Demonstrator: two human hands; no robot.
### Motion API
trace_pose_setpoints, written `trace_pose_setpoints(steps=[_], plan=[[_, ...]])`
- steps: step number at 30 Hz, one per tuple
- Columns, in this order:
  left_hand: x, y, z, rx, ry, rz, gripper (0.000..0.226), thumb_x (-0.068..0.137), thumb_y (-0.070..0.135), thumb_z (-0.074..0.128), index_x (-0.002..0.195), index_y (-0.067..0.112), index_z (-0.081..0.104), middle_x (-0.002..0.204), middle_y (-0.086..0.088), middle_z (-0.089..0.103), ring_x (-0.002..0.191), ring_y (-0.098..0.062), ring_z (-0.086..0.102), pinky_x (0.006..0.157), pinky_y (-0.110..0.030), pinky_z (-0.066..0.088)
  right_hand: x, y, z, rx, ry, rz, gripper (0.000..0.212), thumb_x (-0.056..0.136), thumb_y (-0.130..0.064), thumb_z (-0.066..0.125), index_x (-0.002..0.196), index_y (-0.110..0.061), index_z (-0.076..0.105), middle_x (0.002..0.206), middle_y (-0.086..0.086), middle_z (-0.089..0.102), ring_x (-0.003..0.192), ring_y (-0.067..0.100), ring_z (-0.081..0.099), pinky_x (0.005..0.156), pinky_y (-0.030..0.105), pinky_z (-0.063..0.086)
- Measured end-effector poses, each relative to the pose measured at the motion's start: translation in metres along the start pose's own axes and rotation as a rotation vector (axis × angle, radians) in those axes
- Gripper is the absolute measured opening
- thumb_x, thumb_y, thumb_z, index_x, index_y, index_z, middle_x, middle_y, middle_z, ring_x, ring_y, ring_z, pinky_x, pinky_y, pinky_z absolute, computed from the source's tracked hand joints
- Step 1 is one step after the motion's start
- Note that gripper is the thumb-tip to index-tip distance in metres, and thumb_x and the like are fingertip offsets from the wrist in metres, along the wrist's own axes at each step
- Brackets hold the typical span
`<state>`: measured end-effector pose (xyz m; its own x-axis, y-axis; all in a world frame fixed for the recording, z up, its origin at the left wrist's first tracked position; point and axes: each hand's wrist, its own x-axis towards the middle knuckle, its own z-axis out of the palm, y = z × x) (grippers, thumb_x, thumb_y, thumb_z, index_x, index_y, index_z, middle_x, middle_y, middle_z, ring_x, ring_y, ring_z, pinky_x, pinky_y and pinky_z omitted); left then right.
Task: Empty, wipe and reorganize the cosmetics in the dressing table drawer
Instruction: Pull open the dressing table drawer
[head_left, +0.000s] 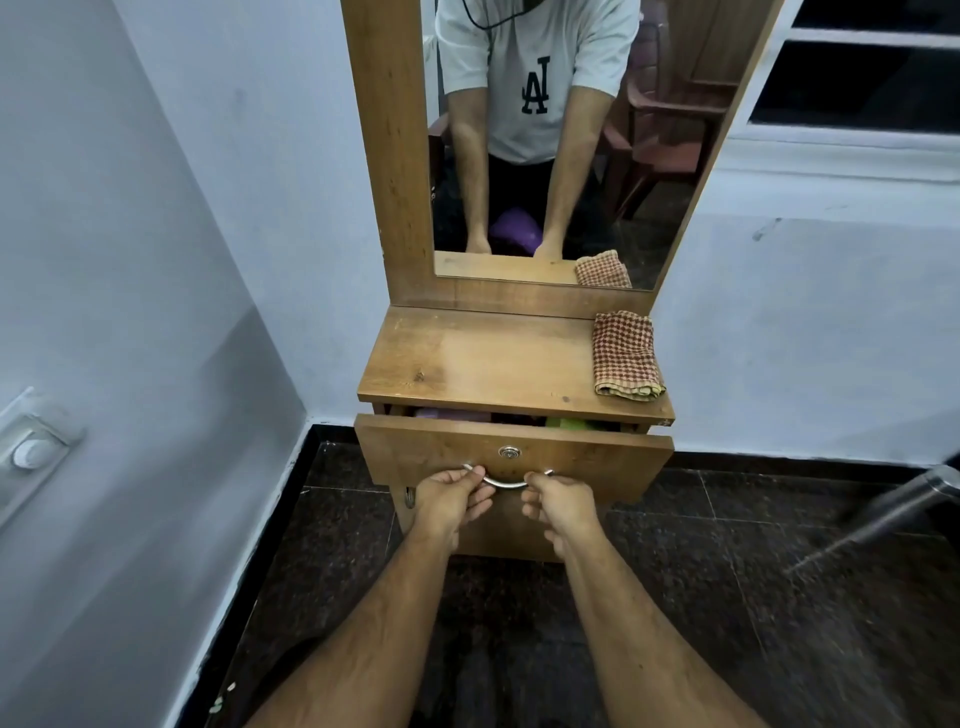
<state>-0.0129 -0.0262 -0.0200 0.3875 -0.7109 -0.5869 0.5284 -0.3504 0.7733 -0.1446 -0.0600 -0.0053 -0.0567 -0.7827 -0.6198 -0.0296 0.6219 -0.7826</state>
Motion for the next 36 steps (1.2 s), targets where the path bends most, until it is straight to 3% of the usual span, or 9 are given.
trace_pose_setpoints(steps=[3, 7, 9, 12, 15, 20, 24, 32, 36], plan=[[-0.014, -0.004, -0.014, 0.167, -0.041, 0.064, 0.004, 0.091, 0.008, 0.067, 0.089, 0.005, 0.067, 0.085, -0.014, 0.072, 0.068, -0.013, 0.069, 0.061, -0.022, 0.059, -0.013, 0.012, -0.006, -0.010, 0.012, -0.024, 0.014, 0.092, -0.016, 0.067, 0.096, -0.002, 0.068, 0.078, 0.008, 0.066, 0.057, 0.014, 0.058, 0.040, 0.016, 0.040], [-0.039, -0.001, -0.035, 0.797, 0.039, 0.369, 0.010, 0.090, 0.026, 0.070, 0.086, 0.018, 0.074, 0.085, 0.004, 0.074, 0.073, -0.003, 0.068, 0.066, -0.017, 0.048, -0.028, 0.028, -0.017, -0.207, 0.079, -0.165, 0.025, 0.091, -0.027, 0.070, 0.070, -0.013, 0.070, 0.069, 0.003, 0.070, 0.062, 0.017, 0.063, 0.062, 0.029, 0.055], [-0.057, 0.004, -0.046, 1.029, 0.067, 0.629, 0.012, 0.092, 0.031, 0.066, 0.090, 0.023, 0.075, 0.085, 0.012, 0.072, 0.074, -0.001, 0.062, 0.067, -0.018, 0.045, -0.043, 0.028, -0.026, -0.476, 0.210, -0.349, 0.033, 0.091, -0.035, 0.067, 0.063, -0.016, 0.066, 0.065, -0.003, 0.068, 0.066, 0.016, 0.063, 0.066, 0.032, 0.052], [-0.080, 0.015, -0.055, 1.102, 0.067, 1.094, 0.011, 0.092, 0.023, 0.066, 0.098, 0.019, 0.074, 0.094, 0.009, 0.070, 0.085, -0.003, 0.061, 0.079, -0.018, 0.047, -0.074, 0.015, -0.036, -0.608, 0.349, -0.773, 0.024, 0.092, -0.029, 0.065, 0.070, -0.020, 0.064, 0.069, -0.009, 0.062, 0.066, 0.007, 0.055, 0.060, 0.025, 0.041], [-0.086, 0.029, -0.052, 1.183, 0.101, 1.326, 0.021, 0.089, 0.020, 0.070, 0.110, 0.016, 0.074, 0.108, 0.003, 0.070, 0.103, -0.012, 0.060, 0.093, -0.024, 0.045, -0.088, -0.002, -0.039, -0.765, 0.407, -1.103, 0.010, 0.089, -0.025, 0.068, 0.082, -0.018, 0.068, 0.080, -0.006, 0.063, 0.077, 0.011, 0.056, 0.069, 0.028, 0.047], [-0.086, 0.040, -0.055, 1.464, 0.002, 1.150, 0.036, 0.100, 0.031, 0.051, 0.133, 0.019, 0.062, 0.138, 0.002, 0.059, 0.130, -0.015, 0.050, 0.113, -0.029, 0.030, -0.080, -0.012, -0.044, -1.164, 0.287, -0.939, 0.020, 0.094, -0.041, 0.054, 0.101, -0.025, 0.065, 0.101, -0.005, 0.067, 0.103, 0.019, 0.060, 0.096, 0.039, 0.040], [-0.092, 0.035, -0.064, 1.543, -0.040, 1.057, 0.041, 0.104, 0.031, 0.042, 0.142, 0.020, 0.053, 0.148, 0.003, 0.049, 0.139, -0.014, 0.039, 0.117, -0.025, 0.019, -0.086, -0.003, -0.051, -1.180, 0.239, -0.930, 0.020, 0.099, -0.037, 0.046, 0.099, -0.025, 0.063, 0.101, -0.007, 0.067, 0.103, 0.016, 0.059, 0.102, 0.037, 0.034], [-0.123, 0.031, -0.071, 1.517, 0.052, 1.009, 0.030, 0.101, 0.026, 0.046, 0.119, 0.029, 0.070, 0.125, 0.010, 0.067, 0.115, -0.013, 0.061, 0.094, -0.027, 0.047, -0.109, 0.012, -0.057, -1.133, 0.230, -0.854, 0.021, 0.098, -0.036, 0.051, 0.105, -0.027, 0.068, 0.101, -0.006, 0.071, 0.098, 0.016, 0.059, 0.100, 0.035, 0.038], [-0.133, 0.032, -0.077, 1.533, 0.058, 0.952, 0.027, 0.099, 0.031, 0.053, 0.120, 0.034, 0.070, 0.121, 0.011, 0.069, 0.113, -0.013, 0.062, 0.095, -0.029, 0.049, -0.122, 0.021, -0.062, -1.122, 0.247, -0.859, 0.022, 0.099, -0.036, 0.052, 0.111, -0.026, 0.068, 0.106, -0.005, 0.069, 0.102, 0.015, 0.056, 0.102, 0.034, 0.038]])
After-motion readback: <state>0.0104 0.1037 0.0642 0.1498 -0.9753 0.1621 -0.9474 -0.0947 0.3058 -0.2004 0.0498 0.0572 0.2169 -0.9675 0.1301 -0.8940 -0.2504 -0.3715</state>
